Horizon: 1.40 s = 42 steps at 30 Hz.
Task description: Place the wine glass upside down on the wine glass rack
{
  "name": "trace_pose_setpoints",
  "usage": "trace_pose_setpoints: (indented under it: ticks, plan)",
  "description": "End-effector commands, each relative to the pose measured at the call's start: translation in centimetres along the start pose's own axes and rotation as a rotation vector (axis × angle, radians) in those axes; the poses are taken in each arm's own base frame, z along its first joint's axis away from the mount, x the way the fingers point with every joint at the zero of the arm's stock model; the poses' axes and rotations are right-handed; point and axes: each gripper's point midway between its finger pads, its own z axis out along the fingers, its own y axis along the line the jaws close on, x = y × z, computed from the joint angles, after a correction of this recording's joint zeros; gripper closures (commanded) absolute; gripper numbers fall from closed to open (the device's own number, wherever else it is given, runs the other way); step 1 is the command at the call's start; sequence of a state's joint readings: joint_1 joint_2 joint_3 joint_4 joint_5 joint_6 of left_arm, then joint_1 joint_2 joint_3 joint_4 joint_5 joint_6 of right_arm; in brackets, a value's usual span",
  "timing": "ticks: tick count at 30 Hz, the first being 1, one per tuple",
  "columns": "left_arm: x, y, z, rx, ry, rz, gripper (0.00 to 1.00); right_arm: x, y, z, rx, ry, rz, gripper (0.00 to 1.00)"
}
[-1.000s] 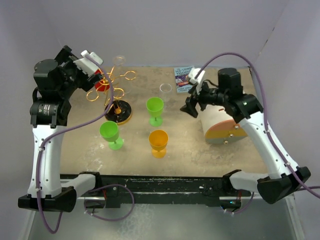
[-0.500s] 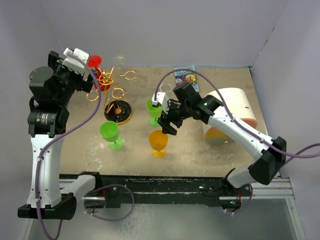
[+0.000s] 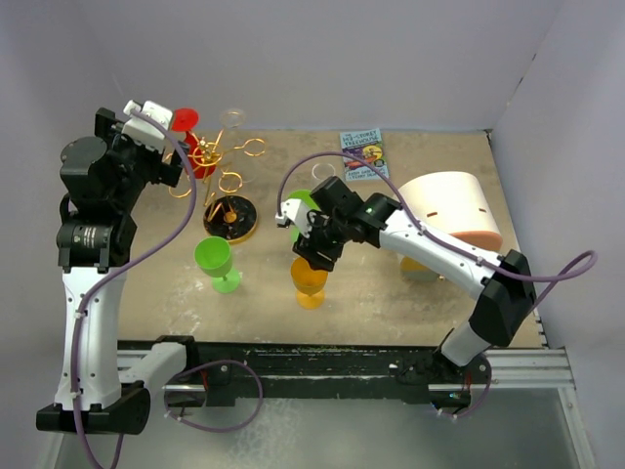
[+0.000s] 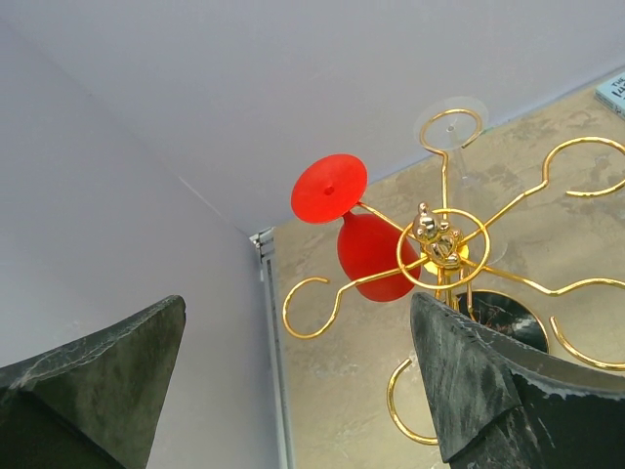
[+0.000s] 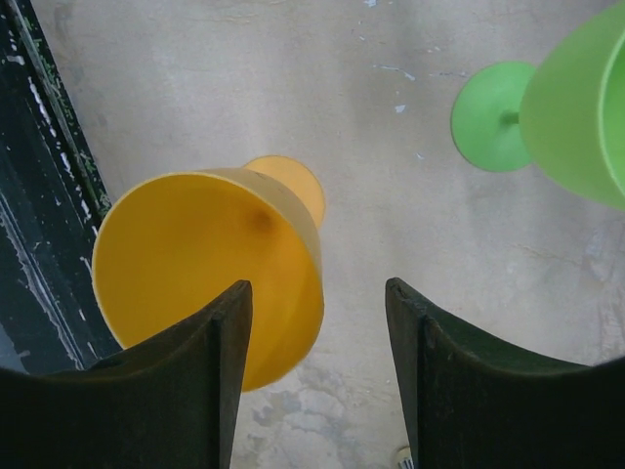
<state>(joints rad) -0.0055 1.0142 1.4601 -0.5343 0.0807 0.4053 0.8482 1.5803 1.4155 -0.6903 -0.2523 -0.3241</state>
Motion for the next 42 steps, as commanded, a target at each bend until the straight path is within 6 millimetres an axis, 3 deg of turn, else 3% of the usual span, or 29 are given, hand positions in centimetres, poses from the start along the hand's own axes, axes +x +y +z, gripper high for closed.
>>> trace_pose_setpoints:
  ticks: [1,4,9,13,20,24,27,31,35,37,42]
  plan:
    - [-1.5,0.9,-0.4,-0.032,-0.06,0.006,0.01,-1.3,-0.3,-0.2,0.039,-0.027,-0.023,0.42]
    - [-1.6,0.7,-0.3,-0.023,-0.065,0.004,0.01,-1.0,-0.2,0.2,0.04,-0.018,-0.03,0.5]
    - [-1.7,0.5,-0.3,-0.014,-0.067,-0.006,0.01,-0.9,-0.2,0.1,0.042,-0.023,-0.048,0.77]
    - [-1.6,0.7,-0.2,-0.026,-0.062,-0.023,0.01,-1.0,1.0,-0.5,-0.017,-0.043,-0.05,0.98]
    - [-2.2,0.5,-0.3,-0.011,-0.073,-0.081,0.01,-2.2,2.1,-3.4,-0.066,-0.134,-0.127,1.0]
    - [-2.6,-1.7,-0.1,0.109,-0.085,-0.114,0.01,-4.5,2.3,-8.1,-0.082,-0.289,-0.175,1.0]
    - [-2.9,-3.4,-0.1,0.2,-0.103,-0.167,0.0,-6.6,0.9,-13.2,-0.049,-0.436,-0.189,1.0]
    - [-3.2,-5.8,-0.1,0.339,-0.12,-0.246,0.0,-8.9,-0.8,-20.0,0.065,-0.575,-0.228,1.0]
    - [-4.4,-7.0,-0.4,0.419,-0.137,-0.302,0.0,-11.6,-1.8,-26.0,0.239,-0.695,-0.246,1.0]
    - [-5.4,-7.8,-0.9,0.478,-0.156,-0.349,0.01,-12.8,-2.7,-28.6,0.337,-0.747,-0.228,1.0]
    - [-8.0,-9.4,-1.3,0.586,-0.182,-0.434,0.03,-15.3,-4.8,-33.0,0.482,-0.839,-0.146,1.0]
